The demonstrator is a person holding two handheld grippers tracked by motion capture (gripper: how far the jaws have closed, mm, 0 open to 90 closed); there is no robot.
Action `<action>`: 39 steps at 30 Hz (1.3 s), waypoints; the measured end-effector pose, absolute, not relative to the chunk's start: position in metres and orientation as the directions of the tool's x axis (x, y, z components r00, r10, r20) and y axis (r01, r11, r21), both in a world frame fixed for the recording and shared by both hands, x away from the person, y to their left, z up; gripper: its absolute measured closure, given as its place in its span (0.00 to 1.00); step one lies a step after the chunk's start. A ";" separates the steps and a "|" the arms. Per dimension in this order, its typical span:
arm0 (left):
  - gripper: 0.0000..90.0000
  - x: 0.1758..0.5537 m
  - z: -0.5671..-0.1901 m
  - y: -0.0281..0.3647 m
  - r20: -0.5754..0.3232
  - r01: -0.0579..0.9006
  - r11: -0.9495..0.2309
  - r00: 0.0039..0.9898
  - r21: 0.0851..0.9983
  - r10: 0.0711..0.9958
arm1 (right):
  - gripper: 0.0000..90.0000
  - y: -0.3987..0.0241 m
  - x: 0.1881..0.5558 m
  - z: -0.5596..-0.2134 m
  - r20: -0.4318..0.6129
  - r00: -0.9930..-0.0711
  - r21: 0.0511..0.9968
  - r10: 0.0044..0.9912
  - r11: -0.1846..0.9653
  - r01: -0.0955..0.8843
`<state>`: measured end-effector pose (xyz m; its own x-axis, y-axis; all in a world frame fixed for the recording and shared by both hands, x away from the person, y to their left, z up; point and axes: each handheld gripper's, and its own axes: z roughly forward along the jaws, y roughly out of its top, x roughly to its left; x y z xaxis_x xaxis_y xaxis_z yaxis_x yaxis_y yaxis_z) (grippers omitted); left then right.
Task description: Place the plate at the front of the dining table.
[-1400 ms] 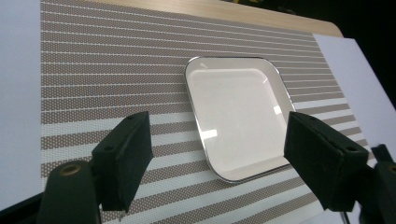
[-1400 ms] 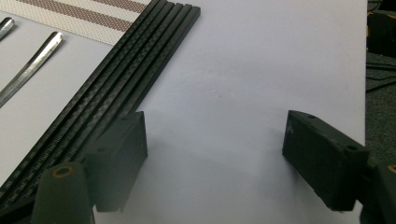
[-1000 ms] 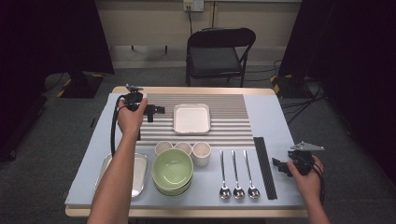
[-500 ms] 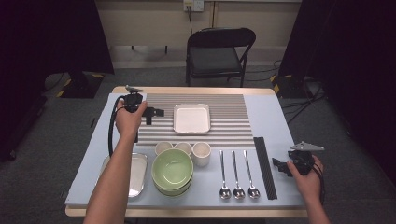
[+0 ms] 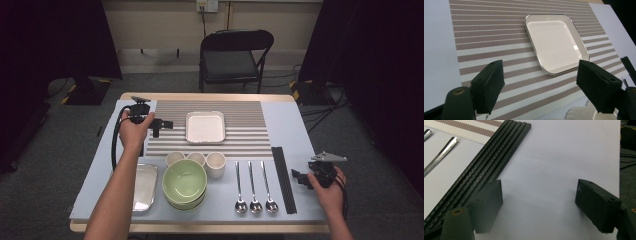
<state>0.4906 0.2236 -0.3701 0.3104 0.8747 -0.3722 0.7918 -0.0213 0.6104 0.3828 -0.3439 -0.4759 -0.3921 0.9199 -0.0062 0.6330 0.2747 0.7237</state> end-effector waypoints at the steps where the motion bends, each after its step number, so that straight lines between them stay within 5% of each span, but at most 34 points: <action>1: 0.24 0.490 -0.370 0.224 -0.380 0.793 -0.015 0.308 0.609 0.872 | 0.23 -0.344 0.383 -0.476 -0.005 -0.391 0.724 0.920 0.273 0.634; 39: 0.25 0.467 -0.371 0.230 -0.357 0.775 -0.097 0.394 0.624 0.847 | 0.23 -0.344 0.383 -0.476 -0.009 -0.392 0.725 0.920 0.276 0.631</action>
<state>0.4671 0.2297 -0.3708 0.3940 0.8470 -0.3569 0.7751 -0.0975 0.6243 0.3828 -0.3438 -0.4760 -0.3922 0.9198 -0.0089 0.6314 0.2763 0.7246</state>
